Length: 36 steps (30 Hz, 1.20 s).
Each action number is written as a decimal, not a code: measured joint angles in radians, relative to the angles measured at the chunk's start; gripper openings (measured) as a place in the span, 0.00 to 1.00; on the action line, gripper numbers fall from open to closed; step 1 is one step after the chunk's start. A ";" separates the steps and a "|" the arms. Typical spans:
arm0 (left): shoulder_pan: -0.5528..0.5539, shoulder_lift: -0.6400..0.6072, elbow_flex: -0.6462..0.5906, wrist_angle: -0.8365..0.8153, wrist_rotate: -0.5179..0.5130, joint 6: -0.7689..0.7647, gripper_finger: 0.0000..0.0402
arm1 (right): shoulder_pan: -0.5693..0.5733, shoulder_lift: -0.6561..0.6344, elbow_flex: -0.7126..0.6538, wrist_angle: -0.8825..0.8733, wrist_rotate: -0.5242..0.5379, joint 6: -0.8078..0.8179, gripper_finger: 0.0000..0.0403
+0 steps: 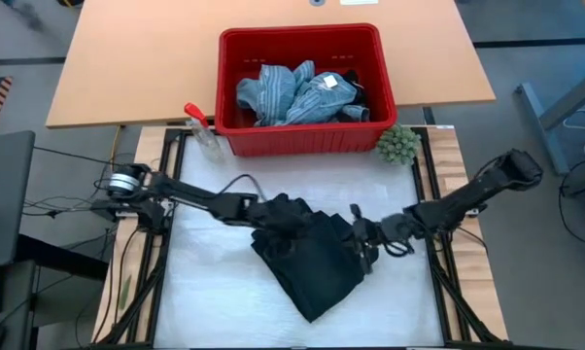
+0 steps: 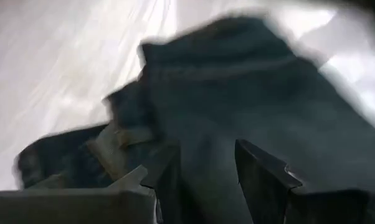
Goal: Fold Laundry from Bin
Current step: Fold the dark blue pants
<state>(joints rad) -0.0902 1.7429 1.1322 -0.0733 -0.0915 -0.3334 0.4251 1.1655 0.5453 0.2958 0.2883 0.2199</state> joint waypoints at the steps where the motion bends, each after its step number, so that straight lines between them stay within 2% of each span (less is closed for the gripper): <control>1: 0.005 0.027 0.035 -0.048 -0.001 0.008 0.35 | 0.032 -0.012 0.000 -0.038 0.045 0.019 0.06; 5: 0.018 0.126 0.135 -0.159 -0.001 0.050 0.35 | 0.147 -0.019 -0.001 -0.102 0.198 0.084 0.06; 10: 0.033 0.211 0.206 -0.147 0.013 0.061 0.35 | 0.251 0.021 -0.001 -0.120 0.310 0.146 0.06; 18: 0.046 0.273 0.244 -0.156 0.086 0.030 0.35 | 0.319 0.093 -0.001 -0.140 0.325 0.218 0.06; 20: 0.046 0.273 0.244 -0.156 0.074 0.025 0.33 | 0.323 0.108 -0.001 -0.143 0.325 0.219 0.06; 22: 0.045 0.270 0.243 -0.158 0.054 0.027 0.28 | 0.324 0.117 -0.001 -0.145 0.325 0.219 0.06; 24: 0.046 0.265 0.243 -0.150 0.052 0.033 0.17 | 0.324 0.117 -0.001 -0.155 0.325 0.219 0.06; 26: 0.047 0.265 0.244 -0.143 0.078 0.048 0.05 | 0.324 0.117 -0.001 -0.165 0.325 0.220 0.06; 27: 0.049 0.265 0.249 -0.149 0.096 0.055 0.03 | 0.324 0.117 -0.001 -0.165 0.324 0.223 0.06; 31: 0.054 0.249 0.288 -0.183 0.149 0.064 0.01 | 0.335 0.115 -0.001 -0.182 0.323 0.250 0.06; 36: 0.052 0.178 0.351 -0.257 0.121 0.120 0.00 | 0.349 0.114 0.000 -0.205 0.323 0.291 0.06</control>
<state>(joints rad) -0.0383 1.9212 1.4834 -0.3302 0.0294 -0.2129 0.7742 1.2793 0.5449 0.0907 0.6117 0.5106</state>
